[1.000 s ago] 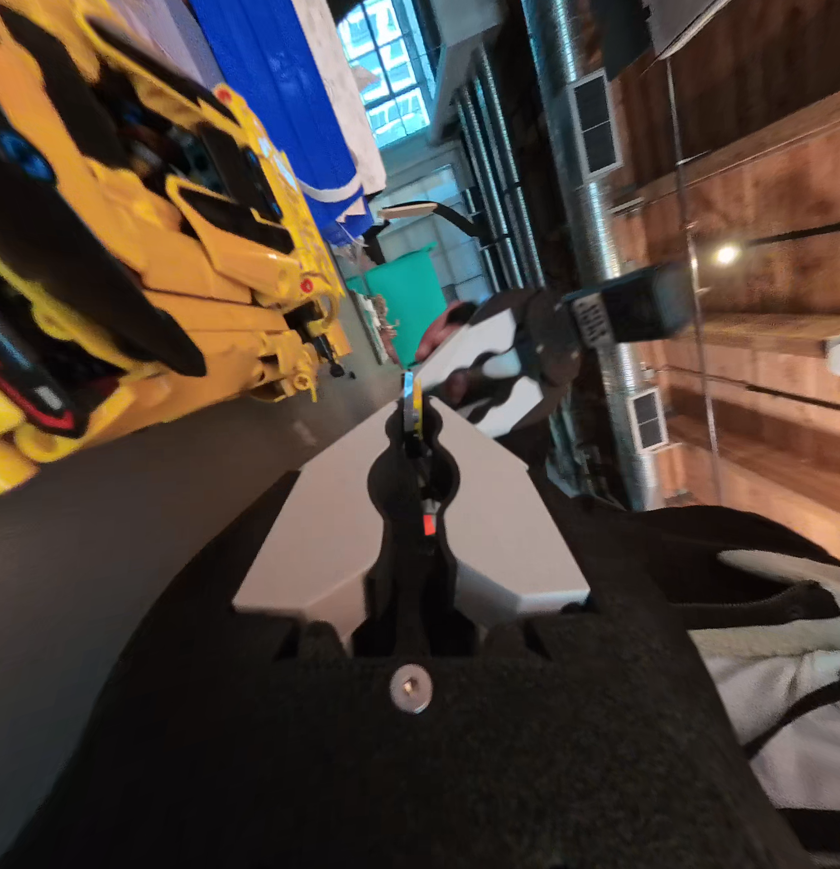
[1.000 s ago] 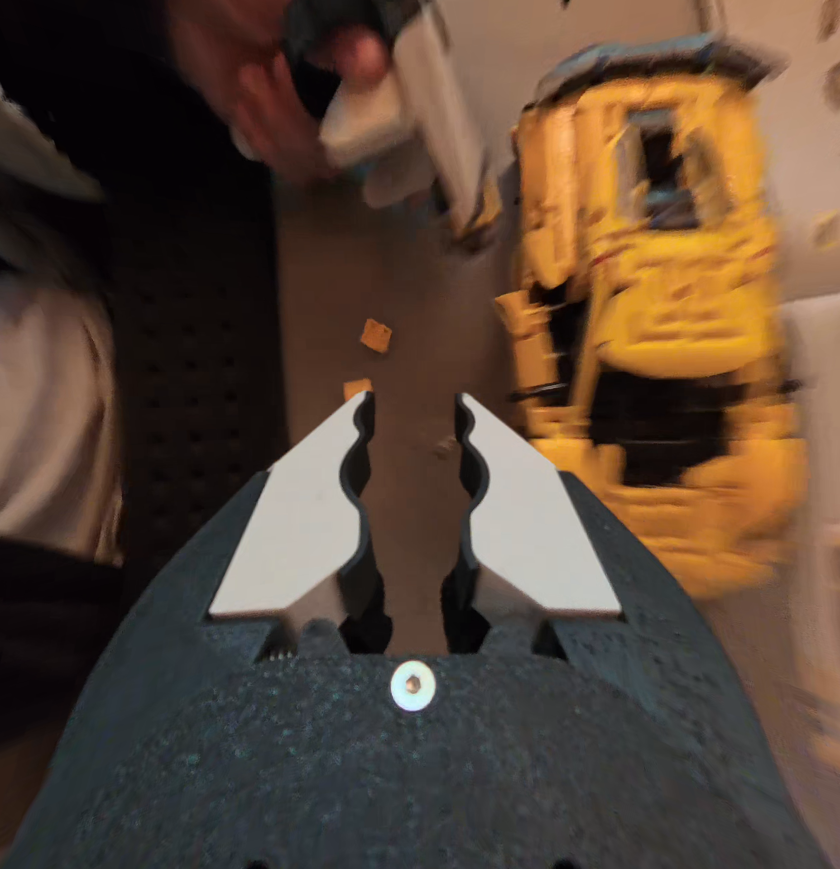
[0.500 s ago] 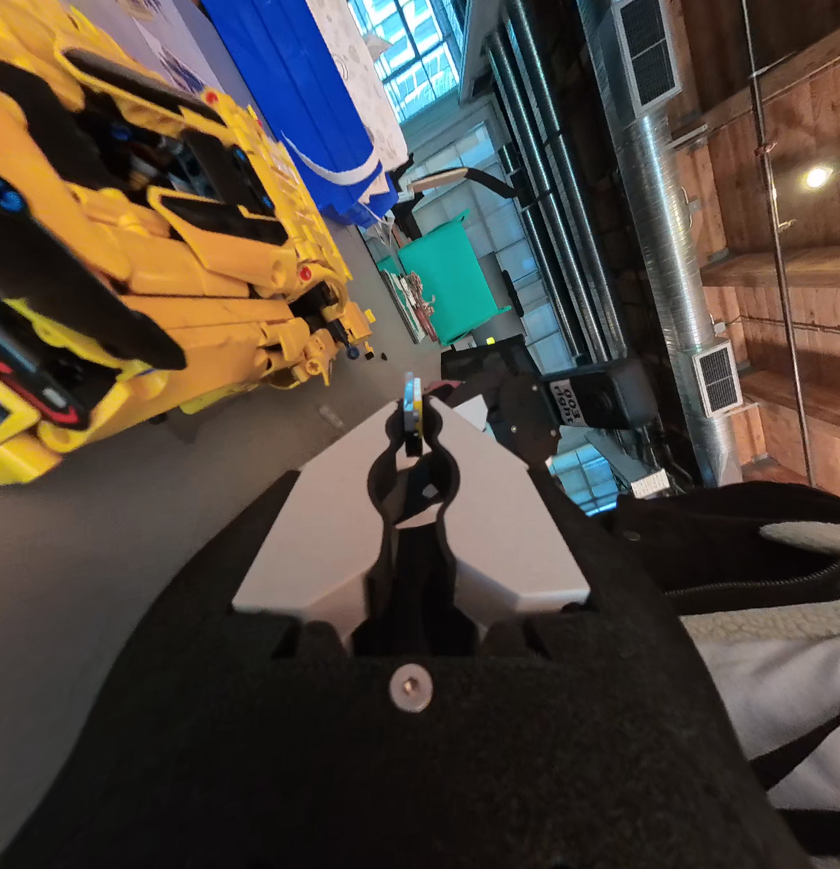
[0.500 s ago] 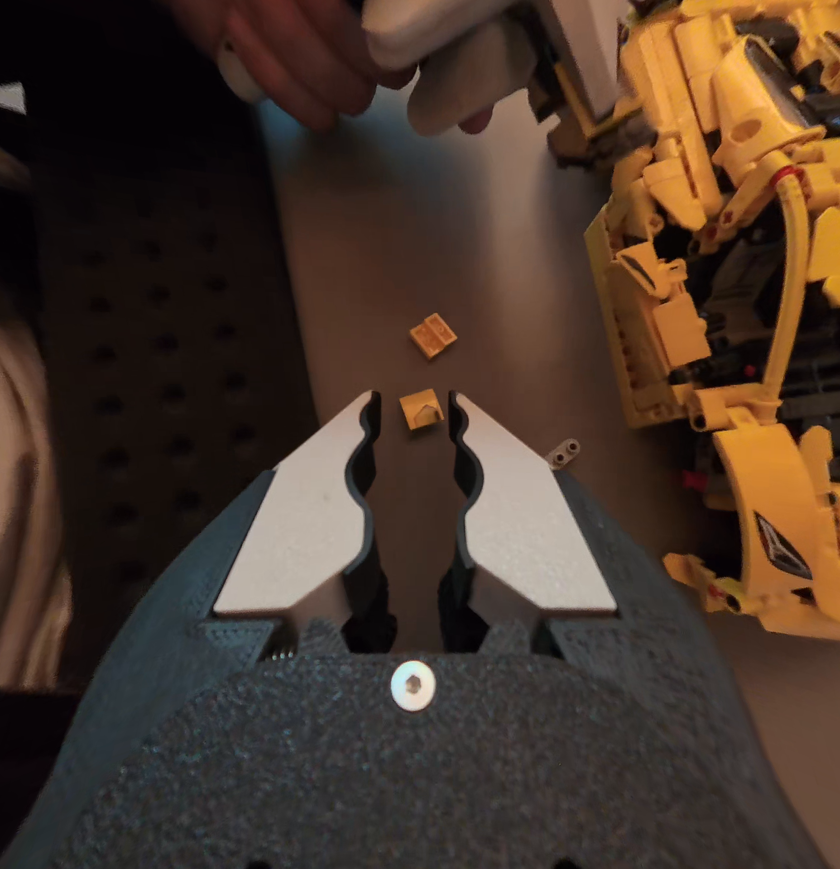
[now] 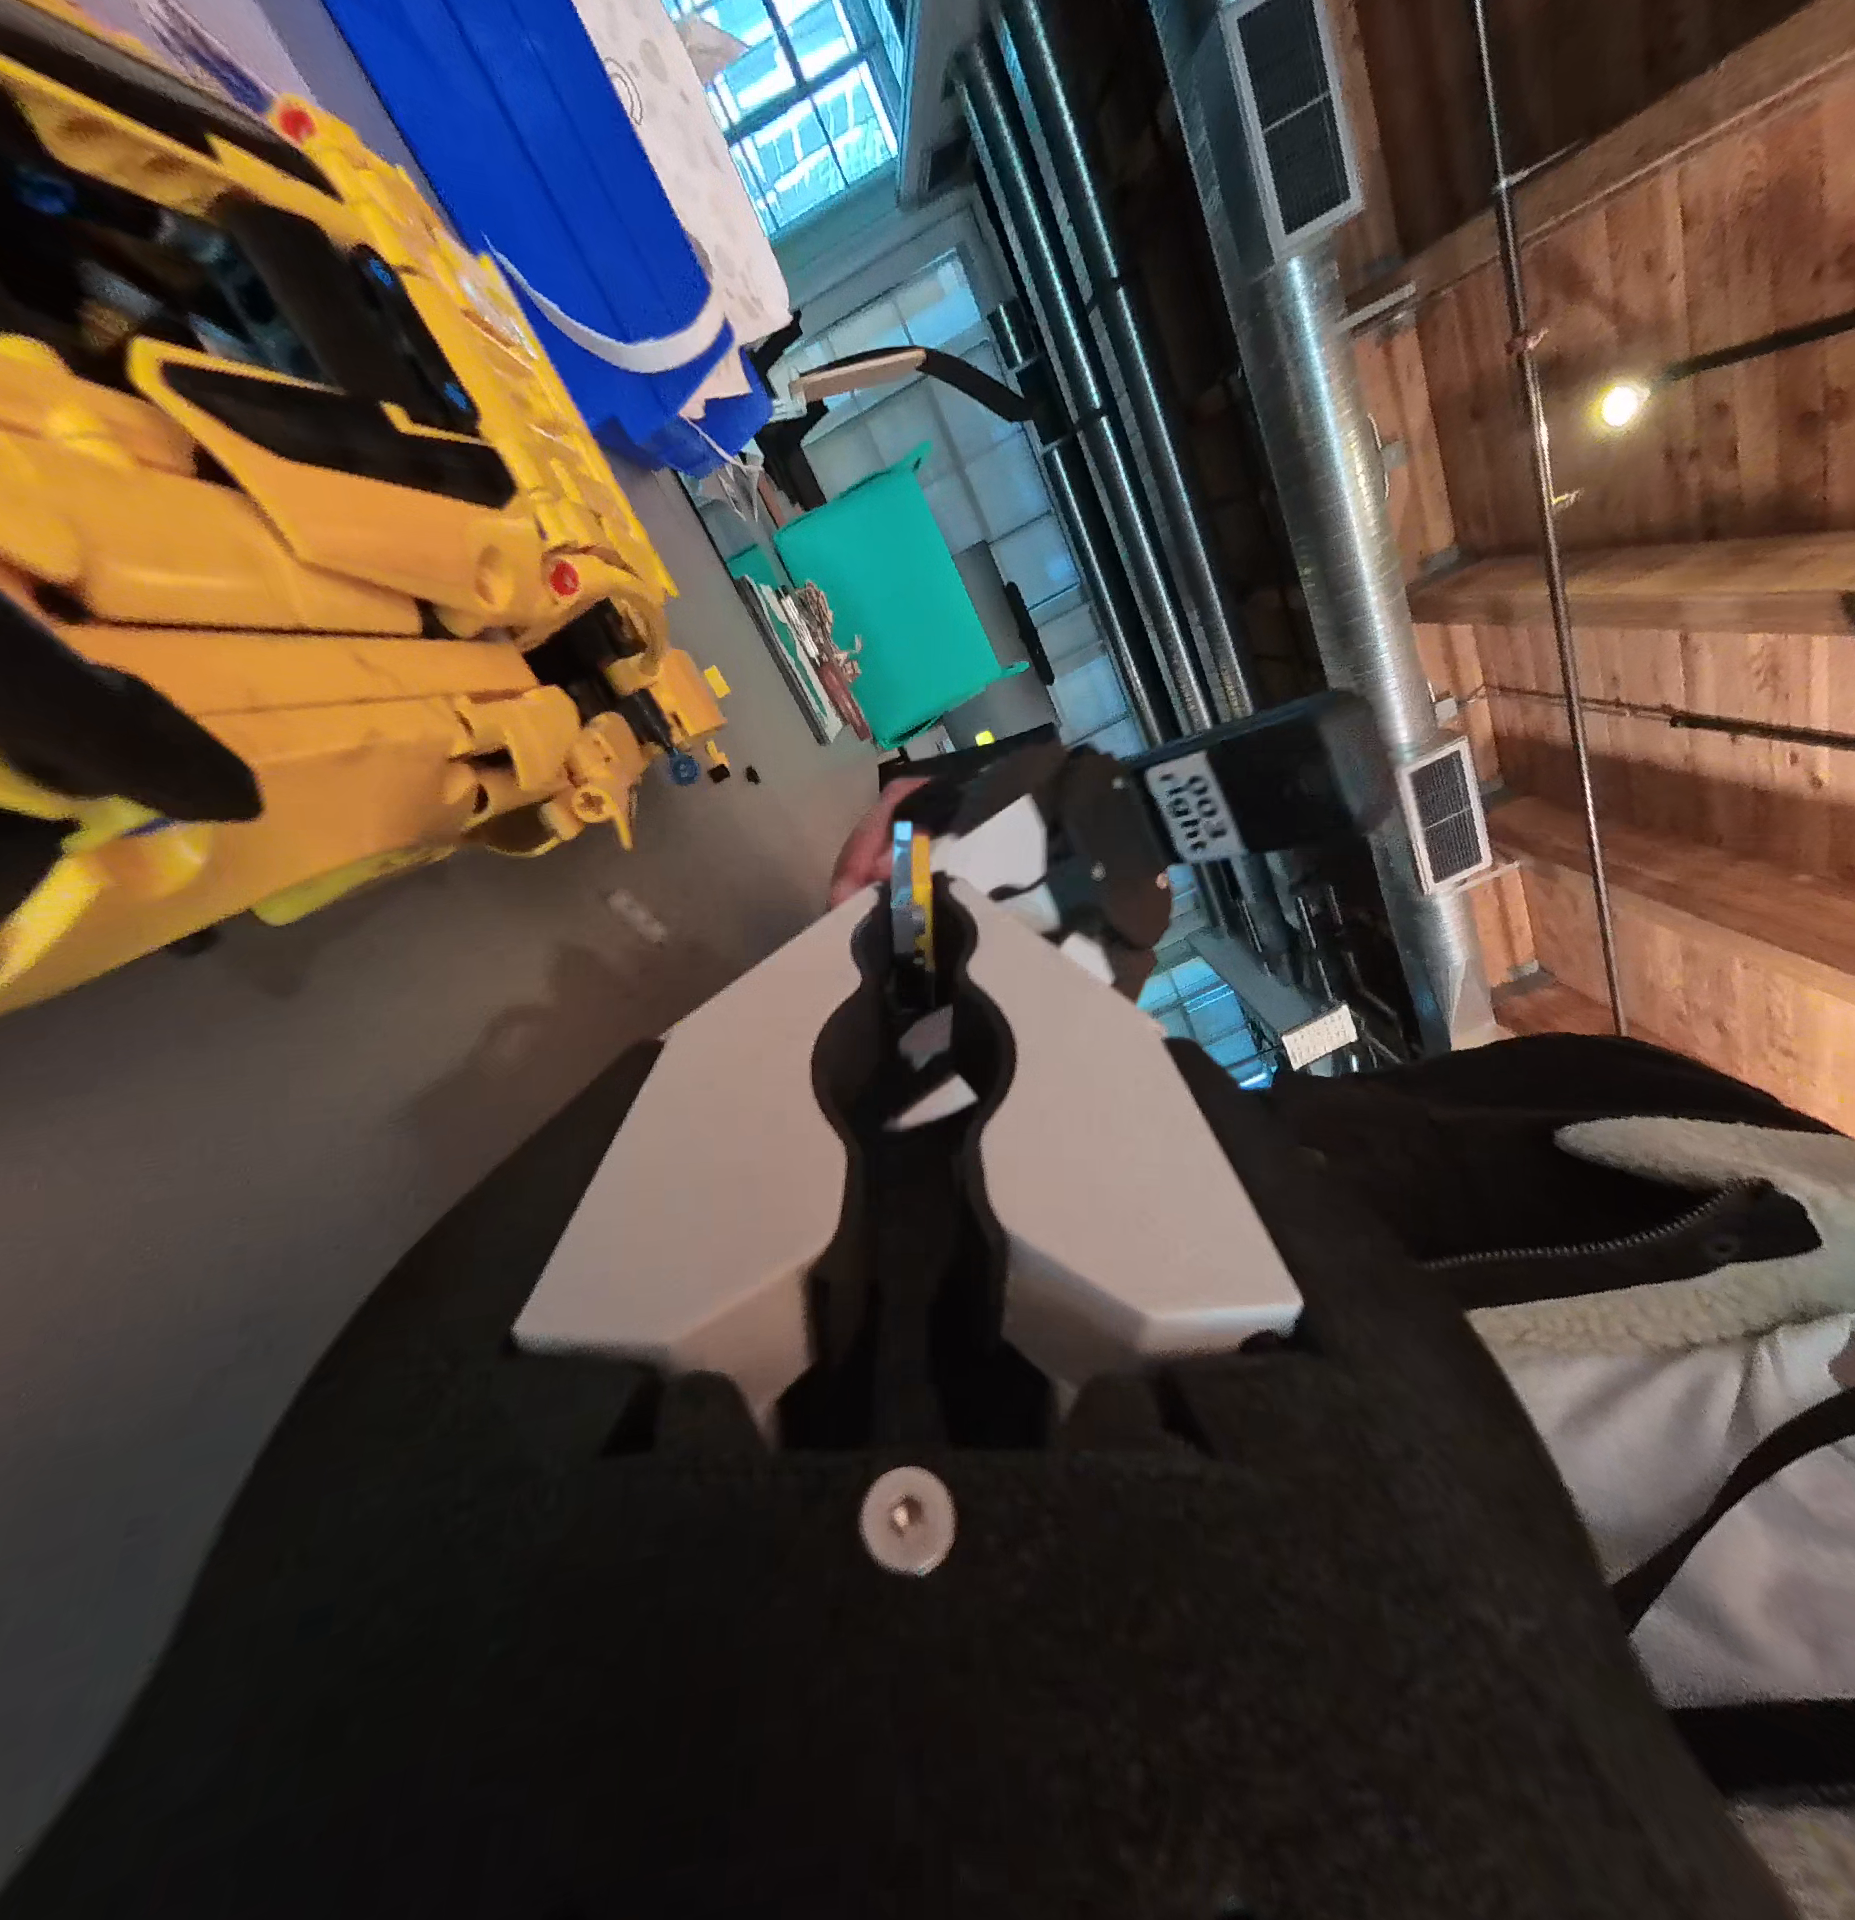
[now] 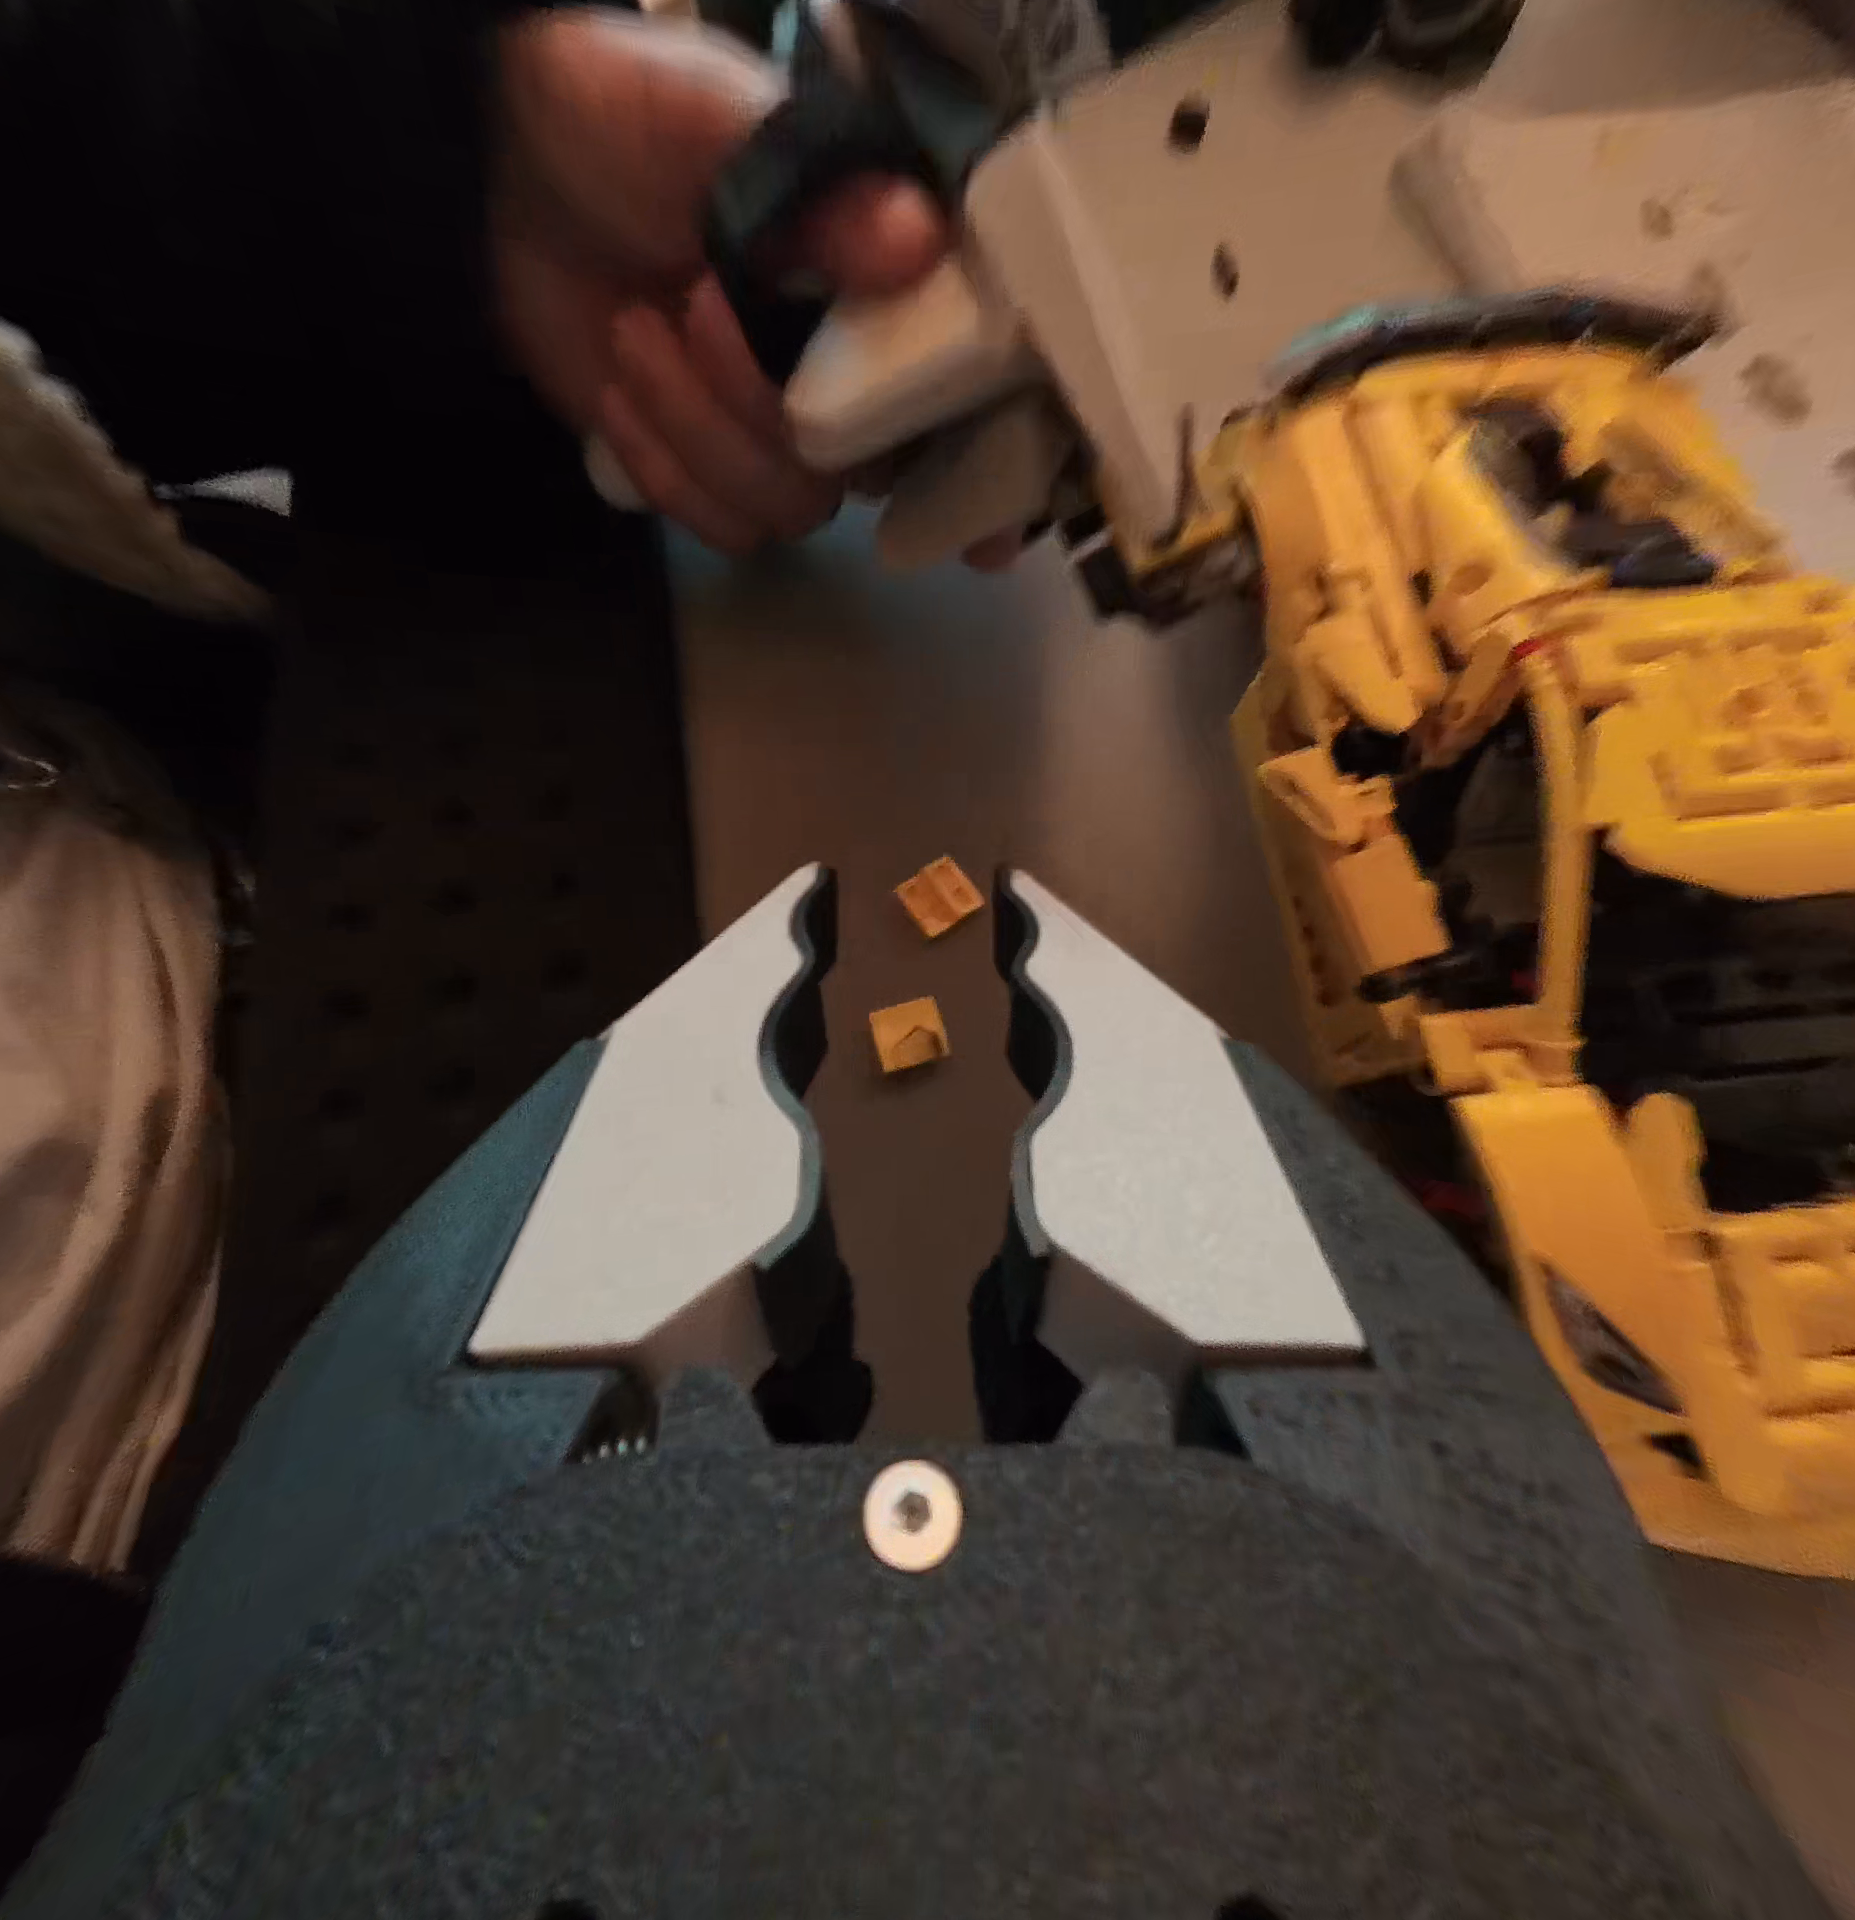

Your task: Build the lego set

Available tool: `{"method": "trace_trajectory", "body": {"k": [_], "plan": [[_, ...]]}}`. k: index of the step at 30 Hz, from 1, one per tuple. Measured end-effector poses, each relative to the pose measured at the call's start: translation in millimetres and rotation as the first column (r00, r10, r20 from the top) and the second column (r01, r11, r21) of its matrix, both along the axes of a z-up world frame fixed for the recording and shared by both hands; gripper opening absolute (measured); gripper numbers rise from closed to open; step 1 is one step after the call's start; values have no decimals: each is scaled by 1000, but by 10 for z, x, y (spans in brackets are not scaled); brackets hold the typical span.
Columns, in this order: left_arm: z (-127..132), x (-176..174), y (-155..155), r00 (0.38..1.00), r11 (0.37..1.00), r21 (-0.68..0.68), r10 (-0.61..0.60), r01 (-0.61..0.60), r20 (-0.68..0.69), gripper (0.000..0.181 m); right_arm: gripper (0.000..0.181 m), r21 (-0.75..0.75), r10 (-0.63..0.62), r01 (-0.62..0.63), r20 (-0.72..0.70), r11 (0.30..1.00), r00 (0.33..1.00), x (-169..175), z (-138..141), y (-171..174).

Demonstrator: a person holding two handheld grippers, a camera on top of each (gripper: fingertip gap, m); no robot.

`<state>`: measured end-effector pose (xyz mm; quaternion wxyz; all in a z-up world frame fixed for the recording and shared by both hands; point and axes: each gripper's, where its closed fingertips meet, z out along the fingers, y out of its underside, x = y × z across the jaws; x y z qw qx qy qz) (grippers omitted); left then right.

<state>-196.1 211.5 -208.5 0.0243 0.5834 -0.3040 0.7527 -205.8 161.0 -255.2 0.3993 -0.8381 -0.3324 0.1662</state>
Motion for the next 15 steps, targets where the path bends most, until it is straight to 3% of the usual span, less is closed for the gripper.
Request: {"method": "trace_trajectory", "body": {"k": [3,5,10,15], "plan": [[-33,18,-70,1000,999,31,-26,26,-17,5,31,-35,-16,20,120,999,993,-28,-332,4],[-56,25,-82,999,998,65,-21,23,-28,5,24,-16,-7,10,140,1000,990,-112,-331,19],[-32,18,-59,1000,999,27,-21,21,-17,5,27,4,18,-20,245,1000,969,-131,-418,63],[-35,19,-84,999,999,46,-27,28,-18,6,22,-43,29,-21,209,999,978,-130,-461,105]]}}
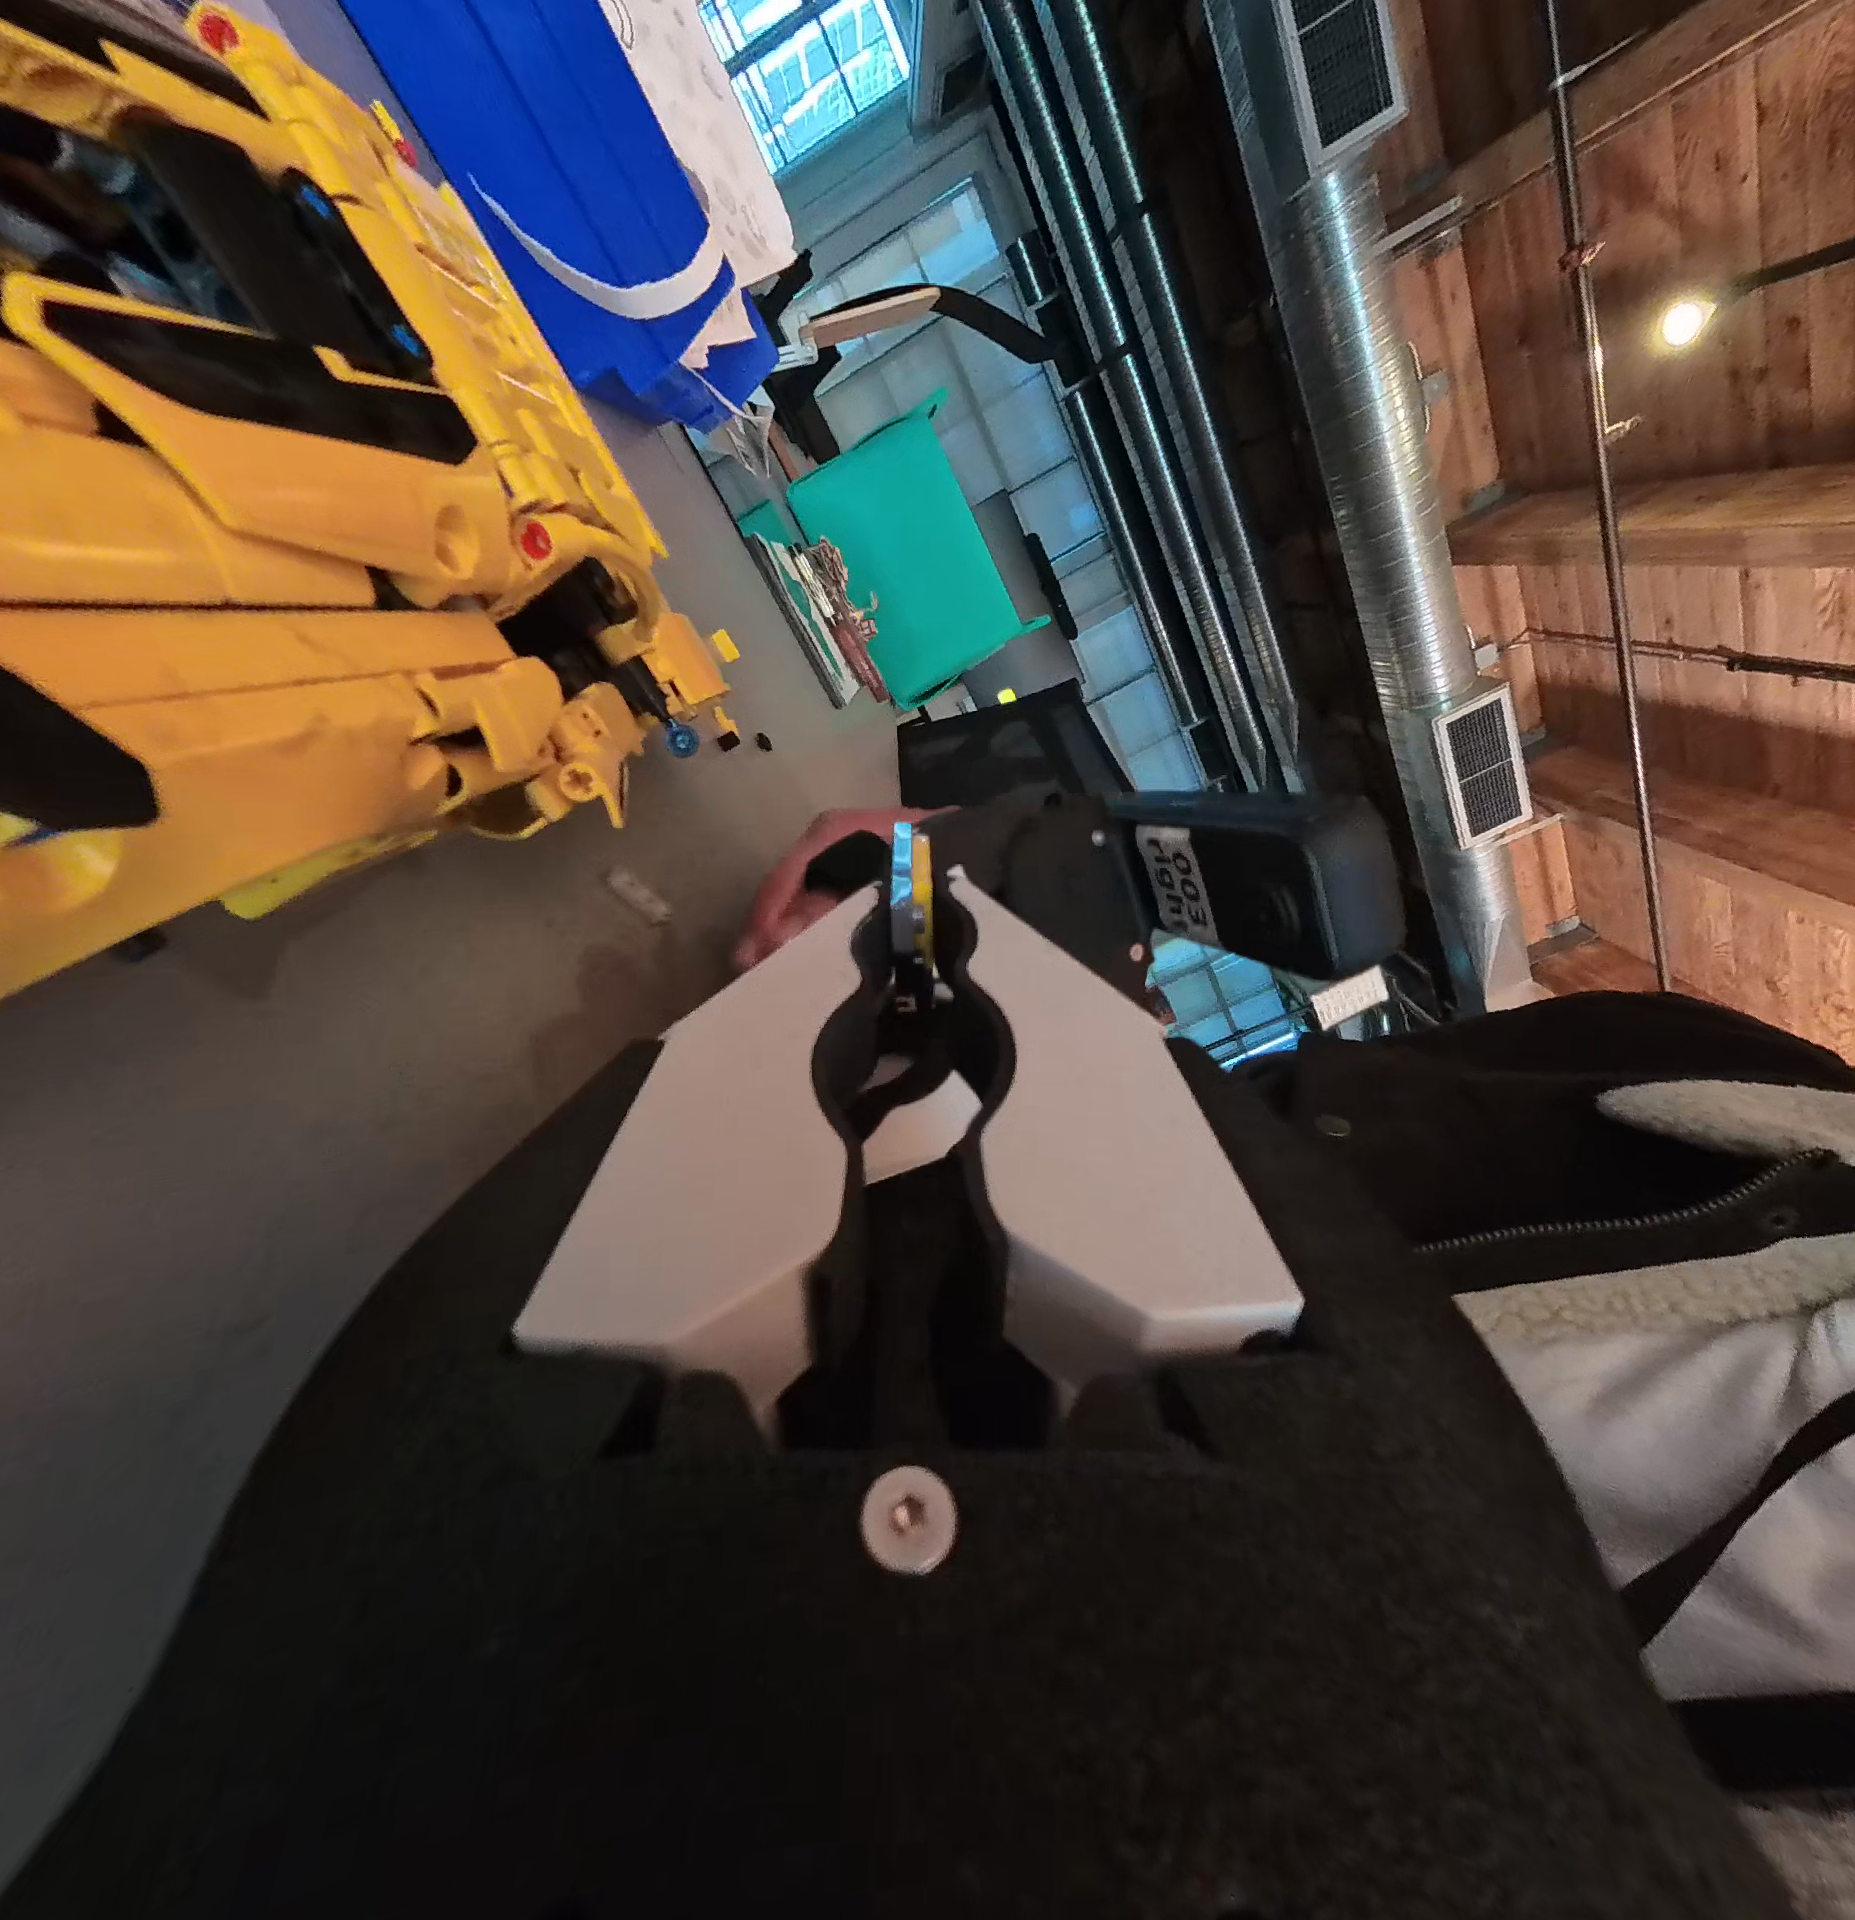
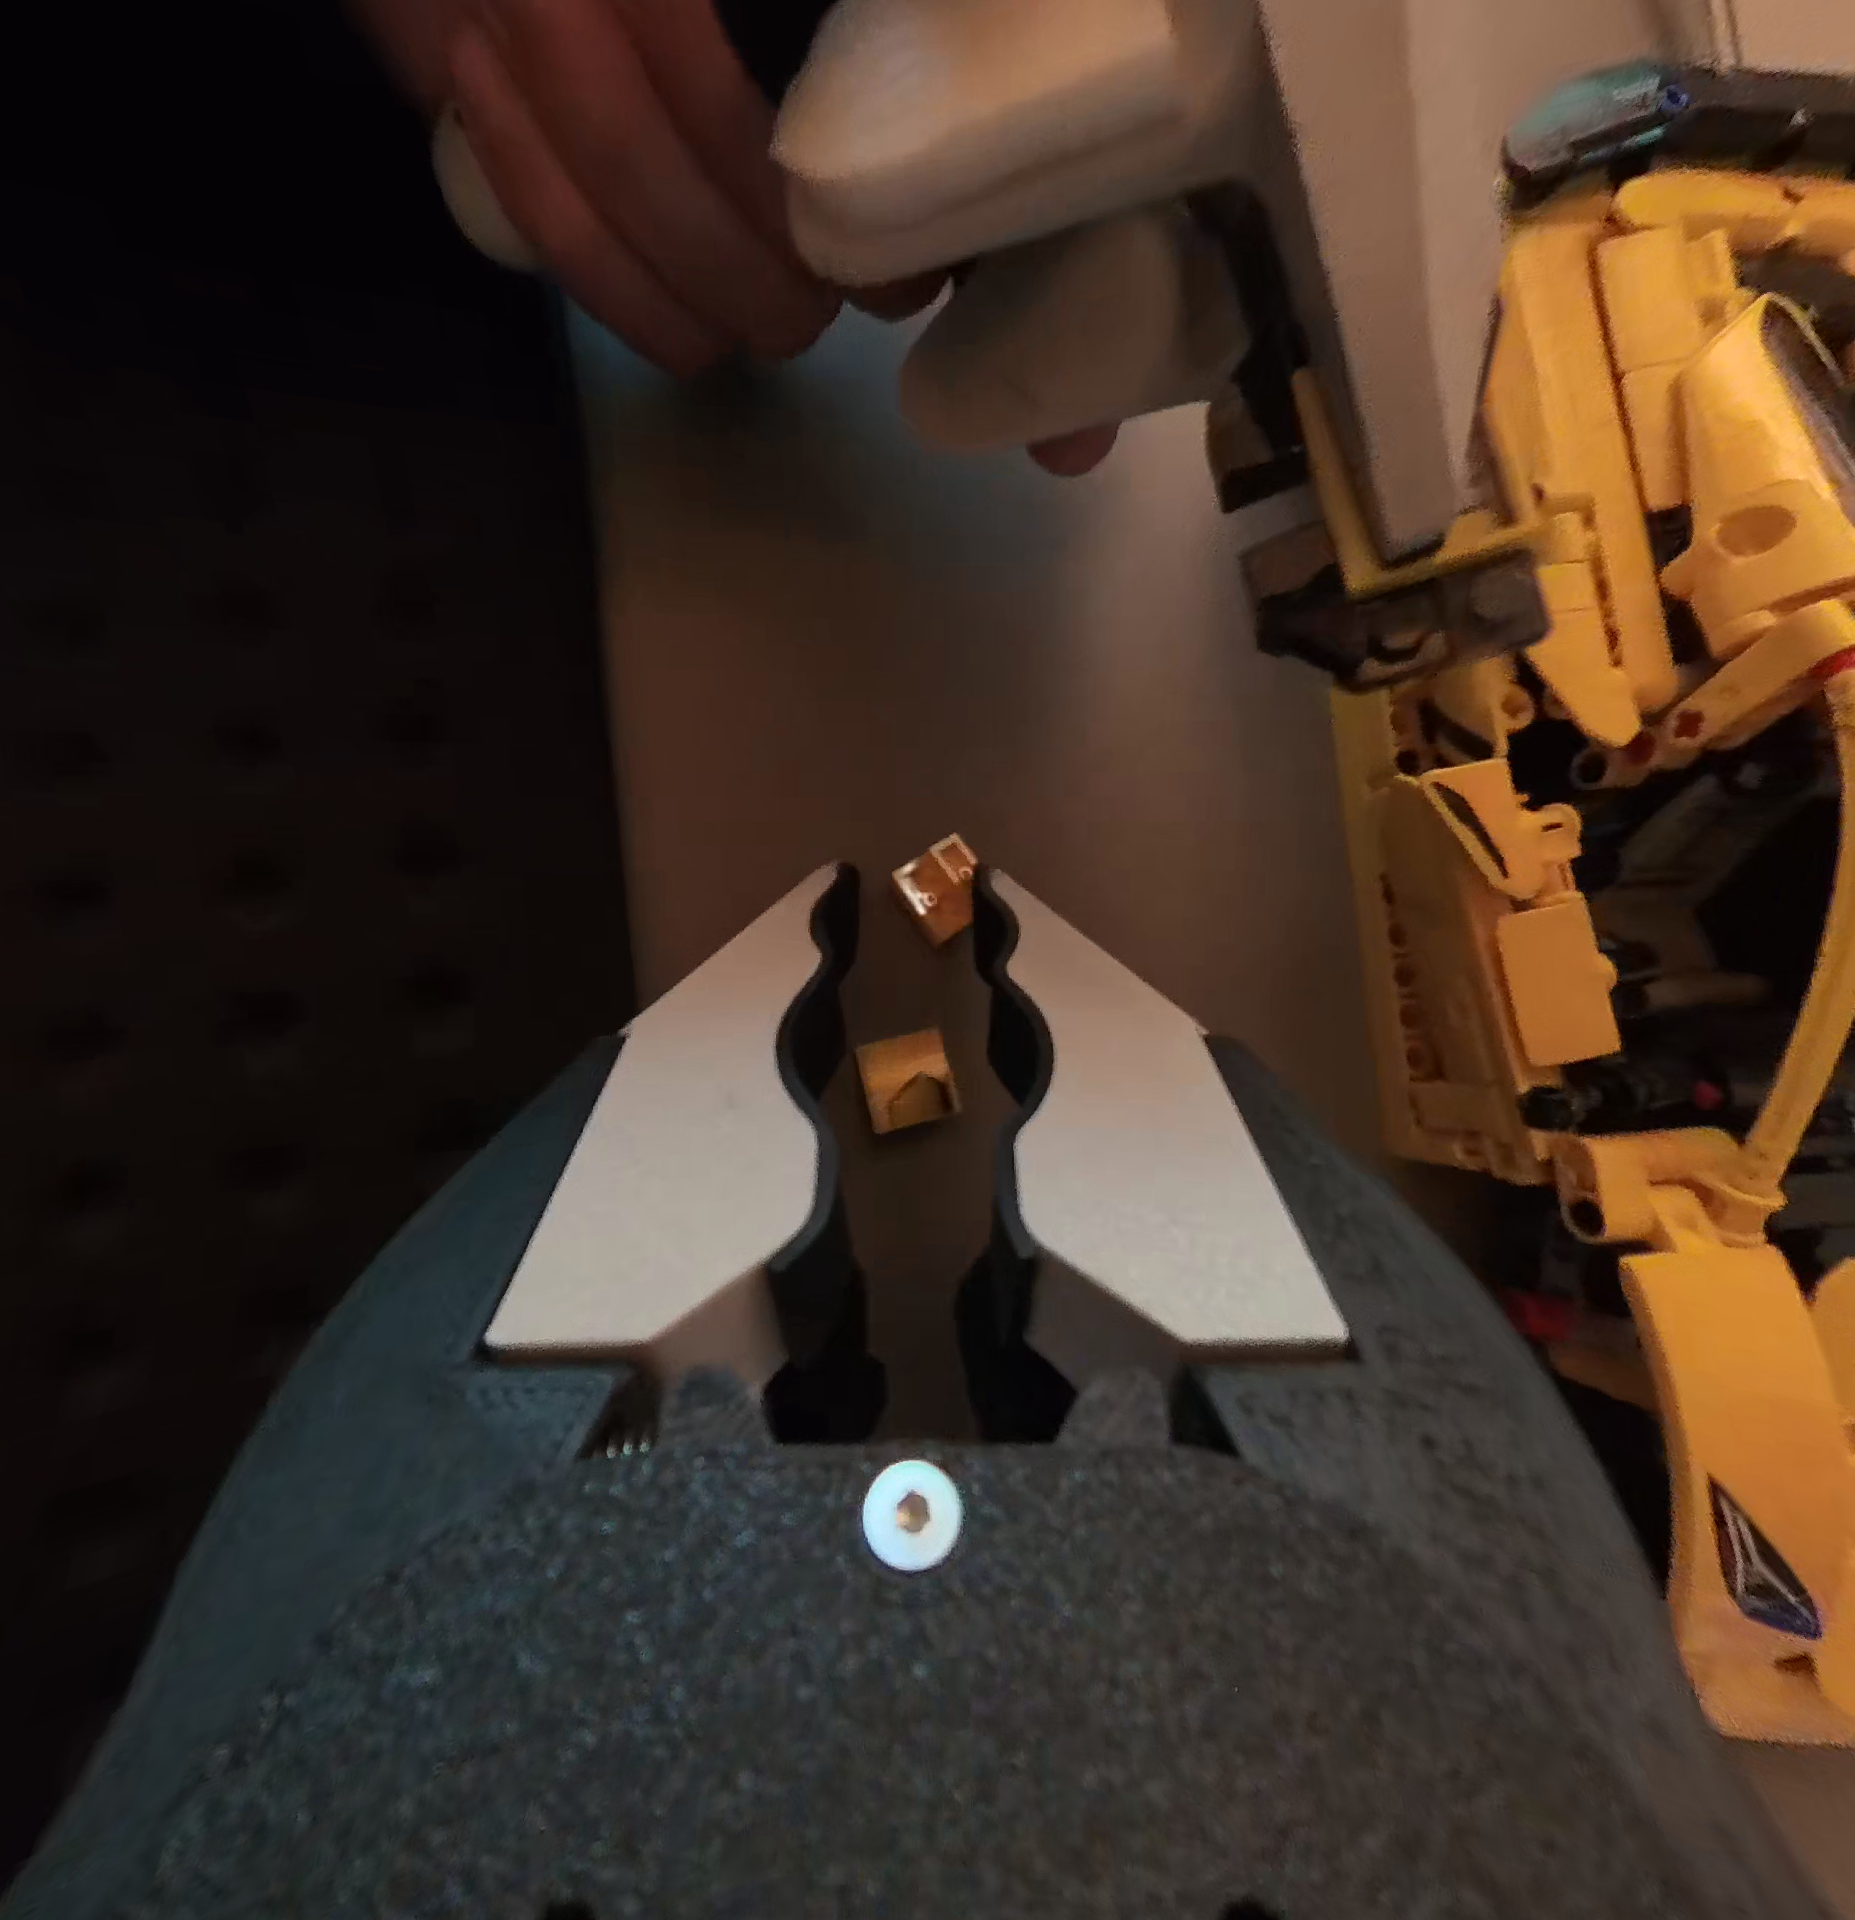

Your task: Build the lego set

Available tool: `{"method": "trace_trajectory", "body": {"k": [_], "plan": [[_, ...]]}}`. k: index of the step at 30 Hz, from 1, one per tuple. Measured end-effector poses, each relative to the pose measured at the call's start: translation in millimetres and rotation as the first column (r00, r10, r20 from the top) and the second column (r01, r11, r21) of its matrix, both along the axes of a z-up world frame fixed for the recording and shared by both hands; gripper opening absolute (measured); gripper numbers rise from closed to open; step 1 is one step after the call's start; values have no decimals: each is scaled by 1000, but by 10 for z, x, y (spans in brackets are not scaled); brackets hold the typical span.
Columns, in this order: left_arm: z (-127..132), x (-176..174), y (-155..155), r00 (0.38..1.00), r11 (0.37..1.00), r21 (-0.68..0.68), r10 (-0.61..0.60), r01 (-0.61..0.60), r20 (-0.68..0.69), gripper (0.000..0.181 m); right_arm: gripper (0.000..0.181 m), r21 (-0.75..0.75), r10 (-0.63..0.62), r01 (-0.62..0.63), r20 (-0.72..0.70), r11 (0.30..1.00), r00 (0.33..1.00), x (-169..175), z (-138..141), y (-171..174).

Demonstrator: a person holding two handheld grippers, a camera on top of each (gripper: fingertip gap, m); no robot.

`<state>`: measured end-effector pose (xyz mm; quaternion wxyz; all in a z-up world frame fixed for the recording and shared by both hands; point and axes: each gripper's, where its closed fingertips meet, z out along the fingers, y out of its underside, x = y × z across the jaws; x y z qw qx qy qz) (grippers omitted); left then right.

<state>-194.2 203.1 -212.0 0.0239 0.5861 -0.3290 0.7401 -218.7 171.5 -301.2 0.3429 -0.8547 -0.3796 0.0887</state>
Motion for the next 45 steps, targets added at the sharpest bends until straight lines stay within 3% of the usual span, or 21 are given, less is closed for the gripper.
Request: {"method": "trace_trajectory", "body": {"k": [4,7,9,11,12,14,15,16,19,21,23,27,31,33,35,37,39,42,44,45], "plan": [[3,-3,34,1000,1000,-10,13,-13,1,5,17,-64,-32,29,-35,998,999,50,5,45],[-2,-4,91,999,999,-10,41,-41,-2,6,16,-137,-145,106,-315,985,938,73,216,112],[-12,-2,121,998,998,-6,57,-57,-8,6,15,-186,-196,99,-626,978,755,44,600,138],[-16,0,91,999,999,-7,41,-41,-10,6,14,-246,-234,40,-840,968,490,57,961,148],[-1,-2,54,1000,1000,-17,20,-20,-2,6,14,-259,-254,45,-878,965,405,101,1048,182],[42,-10,18,1000,999,-45,-2,3,21,6,14,-200,-204,44,-923,979,327,129,1218,196],[67,-18,18,999,998,-59,-5,7,35,6,14,-176,-194,84,-924,981,329,156,1245,237],[105,-27,15,999,997,-79,-11,15,54,6,15,-146,-186,130,-906,981,380,164,1211,276],[115,-28,17,998,995,-99,-12,17,59,6,15,49,-124,260,-784,964,608,157,1107,362],[104,-25,33,999,996,-93,-2,7,53,5,15,226,-83,281,-624,933,777,140,1074,373],[55,-9,46,1000,998,-66,13,-11,27,5,16,353,-100,274,-439,895,893,144,1018,397],[-36,17,82,999,999,-34,41,-41,-21,6,16,492,-177,231,-154,840,972,187,922,435],[-98,33,106,996,998,2,64,-64,-55,6,13,471,-253,207,36,858,967,223,813,465],[-102,36,125,996,997,7,75,-75,-57,6,12,436,-264,213,59,874,963,233,802,479],[-91,28,132,996,997,8,78,-78,-50,5,8,357,-260,263,-58,896,964,224,819,467],[-90,31,112,996,997,33,74,-73,-47,6,7,207,-256,313,-264,927,930,224,812,428],[-113,38,110,995,994,78,85,-81,-55,6,6,-5,-275,312,-491,950,827,218,803,382],[-154,43,144,991,988,119,111,-102,-73,5,5,-206,-309,240,-772,948,556,233,925,336],[-145,46,106,993,988,131,95,-86,-67,5,5,-307,-323,113,-815,945,481,159,859,236],[-146,48,88,994,986,144,89,-79,-66,5,5,-344,-342,88,-804,935,487,136,776,214]]}}
